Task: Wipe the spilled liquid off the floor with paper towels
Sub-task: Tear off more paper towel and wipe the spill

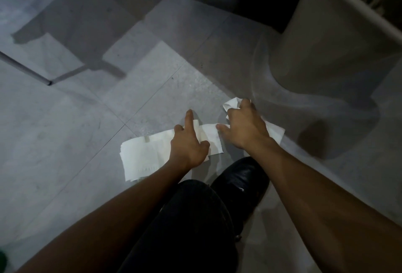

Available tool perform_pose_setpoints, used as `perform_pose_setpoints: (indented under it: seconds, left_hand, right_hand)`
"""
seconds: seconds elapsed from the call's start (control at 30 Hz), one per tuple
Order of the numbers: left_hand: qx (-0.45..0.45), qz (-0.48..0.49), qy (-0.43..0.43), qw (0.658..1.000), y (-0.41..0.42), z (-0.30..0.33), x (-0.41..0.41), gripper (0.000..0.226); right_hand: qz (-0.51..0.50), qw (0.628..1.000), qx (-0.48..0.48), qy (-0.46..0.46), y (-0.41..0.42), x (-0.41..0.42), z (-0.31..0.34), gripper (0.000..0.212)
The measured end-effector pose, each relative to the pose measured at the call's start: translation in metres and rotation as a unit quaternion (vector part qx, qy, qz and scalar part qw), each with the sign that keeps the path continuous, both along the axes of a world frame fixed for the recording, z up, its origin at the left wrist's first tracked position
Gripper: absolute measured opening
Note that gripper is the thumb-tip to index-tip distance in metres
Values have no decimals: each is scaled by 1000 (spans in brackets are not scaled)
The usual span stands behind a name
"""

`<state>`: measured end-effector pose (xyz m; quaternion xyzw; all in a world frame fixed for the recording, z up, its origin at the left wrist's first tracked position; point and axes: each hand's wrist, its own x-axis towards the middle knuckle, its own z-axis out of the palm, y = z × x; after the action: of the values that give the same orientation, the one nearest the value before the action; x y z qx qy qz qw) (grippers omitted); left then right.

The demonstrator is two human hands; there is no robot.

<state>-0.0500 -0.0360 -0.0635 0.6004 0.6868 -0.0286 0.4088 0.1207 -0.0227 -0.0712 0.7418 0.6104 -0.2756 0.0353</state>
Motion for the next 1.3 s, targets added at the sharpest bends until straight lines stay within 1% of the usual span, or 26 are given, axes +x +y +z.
perform_pose_setpoints:
  seconds: [0.07,0.13,0.27,0.37,0.47,0.6,0.7,0.77,0.83,0.93,0.97,1.03,1.1,1.13,1.2,1.3]
  left_hand:
    - [1,-3,-2,1000,0,-1,-1,96]
    - [2,-3,1,1000,0,-3,-2,96]
    - [-1,-4,8,1000,0,-2,0,96]
    - [-1,0,7,1000,0,-2,0,97]
    - [2,0,5,1000,0,-3,-1,98]
    - [0,-3,10,1000,0,-3,-1,98]
    - [-1,-3,12,1000,0,-3,0,96]
    - [-1,-3,14,1000,1,-3,0,96]
    - [0,2,10,1000,1,-1,1,97]
    - [5,19,14,1000,-3,7,2,104]
    - [33,6,36,999,-4,13,4,106]
    - [119,-47,68,989,-4,27,16,104]
    - [177,-103,29,978,-2,41,41,93]
    - [179,-135,2,974,0,46,59,86]
    - [153,-216,-44,963,-1,48,100,74]
    - [110,-350,-80,927,-19,43,155,72]
  right_hand:
    - [-4,1000,13,15,1,-1,-3,39]
    - [-4,999,19,38,0,-3,-6,26]
    - [-45,994,43,85,0,-1,-8,15]
    - [-20,996,39,72,0,2,-9,17]
    - [-31,995,49,81,0,1,-7,17]
    - [-75,990,59,104,0,5,-7,7]
    - [-87,987,70,113,-1,6,-7,3]
    - [-90,987,77,110,-1,8,-7,7]
    - [-96,984,85,127,-3,13,-6,13]
    - [-155,959,126,202,-16,33,1,21]
    - [-185,947,146,219,-24,42,4,24]
    - [-250,927,167,223,-45,68,9,39]
    - [-298,915,189,197,-69,95,9,47]
    - [-317,911,201,173,-80,109,8,46]
    - [-342,905,225,118,-105,138,6,40]
    - [-356,895,264,48,-145,175,11,31]
